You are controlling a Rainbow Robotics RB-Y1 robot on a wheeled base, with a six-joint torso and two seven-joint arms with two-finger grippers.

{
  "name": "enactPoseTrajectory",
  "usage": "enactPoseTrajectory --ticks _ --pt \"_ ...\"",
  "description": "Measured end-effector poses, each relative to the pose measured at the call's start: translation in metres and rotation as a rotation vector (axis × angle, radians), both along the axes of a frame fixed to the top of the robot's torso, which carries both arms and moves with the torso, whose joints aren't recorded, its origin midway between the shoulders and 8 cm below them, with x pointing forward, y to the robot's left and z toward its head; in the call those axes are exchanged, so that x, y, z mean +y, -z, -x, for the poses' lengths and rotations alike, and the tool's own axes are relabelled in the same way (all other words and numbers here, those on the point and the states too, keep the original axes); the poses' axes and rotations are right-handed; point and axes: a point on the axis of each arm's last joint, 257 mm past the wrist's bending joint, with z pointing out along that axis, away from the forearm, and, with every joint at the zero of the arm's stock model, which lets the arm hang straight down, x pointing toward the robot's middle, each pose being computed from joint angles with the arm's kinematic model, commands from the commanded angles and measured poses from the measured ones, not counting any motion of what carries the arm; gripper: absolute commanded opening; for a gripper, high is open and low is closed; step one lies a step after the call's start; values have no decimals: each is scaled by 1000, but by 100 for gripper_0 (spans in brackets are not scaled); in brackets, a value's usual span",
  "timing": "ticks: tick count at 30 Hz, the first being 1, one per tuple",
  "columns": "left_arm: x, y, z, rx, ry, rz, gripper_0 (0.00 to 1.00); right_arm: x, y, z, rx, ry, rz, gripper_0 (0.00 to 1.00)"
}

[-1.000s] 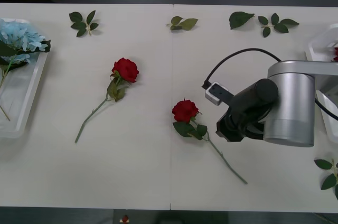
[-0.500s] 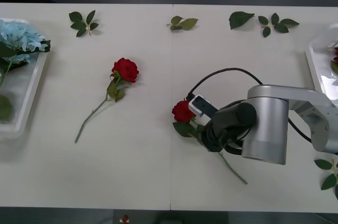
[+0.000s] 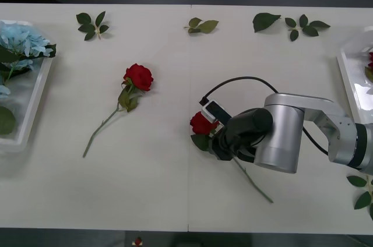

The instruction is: Put the red flowers into the right box and the blue flowers into the left box

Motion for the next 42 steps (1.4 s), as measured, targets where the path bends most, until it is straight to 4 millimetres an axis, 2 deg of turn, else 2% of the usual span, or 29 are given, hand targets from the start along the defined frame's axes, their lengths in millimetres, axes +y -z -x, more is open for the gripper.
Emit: enactPoseTrajectory --ticks 4,7,12,13,14,16,17,18,22,26,30,36,40,42 --pt "-35 -15 -27 -13 124 -36 95 -2 6 -5 -8 -15 -1 84" --pt "-59 -15 -48 1 214 -117 100 -4 16 -3 -2 -21 -4 84" --pt "-105 -20 -86 90 261 -135 100 -12 25 -3 8 -12 15 82" --pt "-114 -20 -93 118 253 -120 100 -13 26 -3 8 -10 17 81" --pt "-122 -18 -99 140 249 -121 100 -15 26 -4 9 -7 18 75" --pt "-134 -10 -109 157 263 -170 100 -17 27 -6 7 -2 18 53" --pt "-139 -5 -114 158 268 -197 100 -17 27 -8 5 -2 15 48" --pt "-143 -1 -120 157 268 -220 100 -17 28 -9 3 -3 15 38" --pt "-166 15 -139 136 258 -247 100 -19 29 -10 -7 -36 40 18" --pt "-187 32 -156 122 231 -270 100 -13 32 -10 -4 -42 39 10" --pt "-201 47 -170 125 224 -372 100 -8 33 -8 -1 -46 32 0" --pt "-217 66 -185 116 223 -516 100 -7 33 -8 -1 -47 31 0" --pt "-237 85 -193 124 230 -507 100 -4 29 -11 -8 -50 -2 0" --pt "-244 97 -199 137 223 -476 100 -9 23 -15 12 -23 -37 0"
